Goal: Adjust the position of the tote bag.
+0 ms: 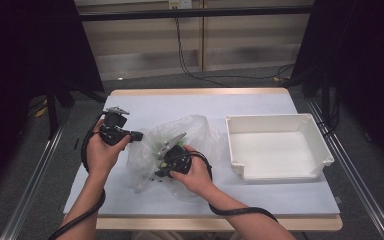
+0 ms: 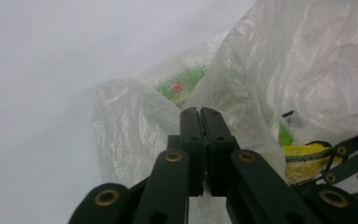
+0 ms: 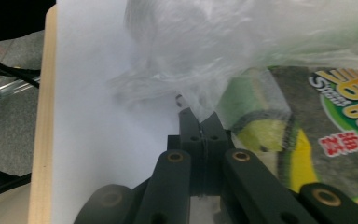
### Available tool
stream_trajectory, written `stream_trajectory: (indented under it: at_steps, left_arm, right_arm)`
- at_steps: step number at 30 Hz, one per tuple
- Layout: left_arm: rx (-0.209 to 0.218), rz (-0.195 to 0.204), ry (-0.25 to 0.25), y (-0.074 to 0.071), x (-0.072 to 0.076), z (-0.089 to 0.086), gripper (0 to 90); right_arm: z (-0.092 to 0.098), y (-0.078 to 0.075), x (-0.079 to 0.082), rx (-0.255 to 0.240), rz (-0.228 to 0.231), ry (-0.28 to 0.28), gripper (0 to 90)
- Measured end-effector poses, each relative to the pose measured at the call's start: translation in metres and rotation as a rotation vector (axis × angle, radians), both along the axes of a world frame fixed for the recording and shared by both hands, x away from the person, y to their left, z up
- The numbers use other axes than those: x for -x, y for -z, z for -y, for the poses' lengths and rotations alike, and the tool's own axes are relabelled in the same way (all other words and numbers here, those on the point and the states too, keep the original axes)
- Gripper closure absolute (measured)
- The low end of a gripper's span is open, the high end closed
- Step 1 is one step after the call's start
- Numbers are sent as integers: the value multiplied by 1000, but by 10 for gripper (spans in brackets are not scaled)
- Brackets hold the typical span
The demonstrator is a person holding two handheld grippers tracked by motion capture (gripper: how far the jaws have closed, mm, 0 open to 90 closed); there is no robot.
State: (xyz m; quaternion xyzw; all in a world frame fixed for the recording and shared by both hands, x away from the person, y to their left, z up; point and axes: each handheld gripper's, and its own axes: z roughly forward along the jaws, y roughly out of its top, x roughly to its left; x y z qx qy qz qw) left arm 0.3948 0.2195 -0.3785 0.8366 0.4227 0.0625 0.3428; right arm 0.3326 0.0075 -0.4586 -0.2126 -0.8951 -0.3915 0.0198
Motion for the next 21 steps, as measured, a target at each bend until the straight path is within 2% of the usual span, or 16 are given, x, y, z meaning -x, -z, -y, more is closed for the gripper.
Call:
stream_trajectory:
  at_steps: [1,3,5,10,11,14,15,19,21]
  left_arm:
    - [23,-14,-25,2,-3,1,899]
    - [16,-22,-26,4,-12,-2,900]
    - [-8,-25,-25,7,-21,-3,900]
    - [-17,-52,-62,14,-42,-8,900]
    - [-19,-47,-72,17,-46,-8,900]
    - [5,-72,-95,25,-55,-9,900]
    - [22,-94,-84,30,-59,-9,900]
    - [42,-97,-99,38,-62,-9,900]
    - [31,-101,-95,42,-62,-10,900]
  right_arm:
    - [0,0,1,-1,-1,-8,900]
    - [0,2,4,-6,-5,-21,900]
    - [0,3,7,-12,-7,-23,900]
    - [-1,8,15,-22,-20,-49,900]
    - [-1,9,16,-28,-23,-49,900]
    - [-1,10,20,-27,-10,-55,900]
    - [-1,11,21,-28,1,-55,900]
    - [2,11,23,-45,-2,-44,900]
    - [4,11,22,-48,-8,-39,900]
